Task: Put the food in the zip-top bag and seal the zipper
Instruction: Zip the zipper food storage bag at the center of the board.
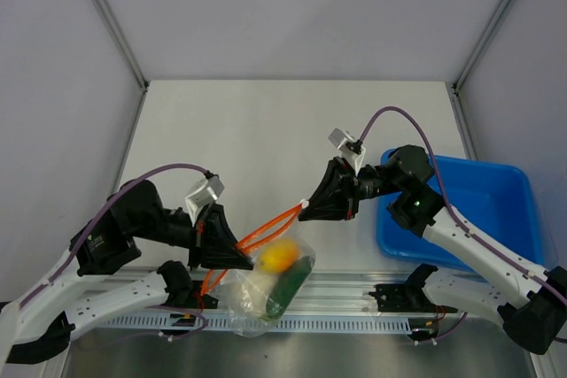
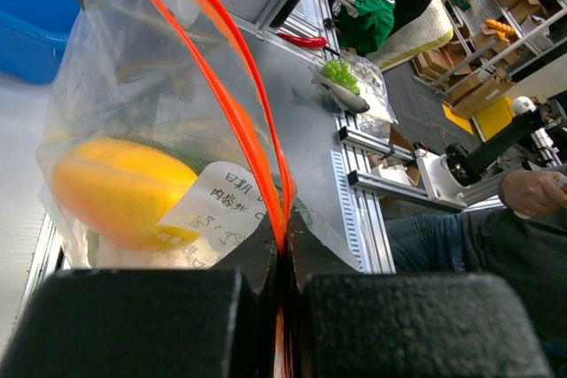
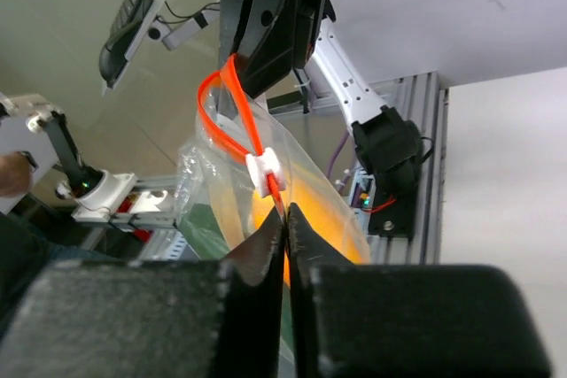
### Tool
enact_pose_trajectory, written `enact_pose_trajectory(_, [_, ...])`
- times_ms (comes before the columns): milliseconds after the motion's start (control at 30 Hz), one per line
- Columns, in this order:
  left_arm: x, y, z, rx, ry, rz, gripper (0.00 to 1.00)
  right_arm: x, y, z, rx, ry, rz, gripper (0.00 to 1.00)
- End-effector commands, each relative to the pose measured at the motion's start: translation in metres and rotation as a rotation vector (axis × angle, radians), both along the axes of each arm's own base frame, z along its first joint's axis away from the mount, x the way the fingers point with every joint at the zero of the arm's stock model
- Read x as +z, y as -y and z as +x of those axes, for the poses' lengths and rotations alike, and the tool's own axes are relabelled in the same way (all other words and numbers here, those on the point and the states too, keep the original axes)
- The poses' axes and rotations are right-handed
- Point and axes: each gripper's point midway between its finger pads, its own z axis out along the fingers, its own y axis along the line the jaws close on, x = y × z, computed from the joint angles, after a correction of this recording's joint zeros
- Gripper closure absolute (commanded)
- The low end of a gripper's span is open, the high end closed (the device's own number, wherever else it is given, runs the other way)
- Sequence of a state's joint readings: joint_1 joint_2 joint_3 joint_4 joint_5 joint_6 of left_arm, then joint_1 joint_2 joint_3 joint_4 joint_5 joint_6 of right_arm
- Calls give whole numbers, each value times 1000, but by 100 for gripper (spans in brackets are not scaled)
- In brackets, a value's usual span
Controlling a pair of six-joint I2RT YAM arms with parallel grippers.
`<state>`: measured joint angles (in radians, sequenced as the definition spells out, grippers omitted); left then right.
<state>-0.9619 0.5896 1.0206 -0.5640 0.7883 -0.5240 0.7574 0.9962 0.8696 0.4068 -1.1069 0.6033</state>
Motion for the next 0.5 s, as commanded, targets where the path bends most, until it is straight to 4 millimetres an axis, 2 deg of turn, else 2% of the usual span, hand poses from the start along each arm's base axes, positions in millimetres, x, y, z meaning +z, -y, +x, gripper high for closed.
enact_pose_trajectory(0, [5,-2,-1,8,16,-34,100,19,4,-5,-14,37,55,100])
enact_pose_trajectory(167, [-13,-2,10,85,6,16,99,20,7,-6,-24,12,30,100])
enact_pose_trajectory(233, [-29,-2,28,188,1,84,98,23,9,-7,-36,14,32,100])
enact_pose_trajectory(300, [-37,-5,42,277,-1,137,93,24,12,-8,-50,10,25,100])
enact_pose_trajectory(367, [-49,-9,56,364,-6,200,80,23,15,-11,-60,7,12,100])
enact_pose_trajectory(467, [-54,-11,67,422,9,224,70,17,17,-12,-73,-27,-26,100])
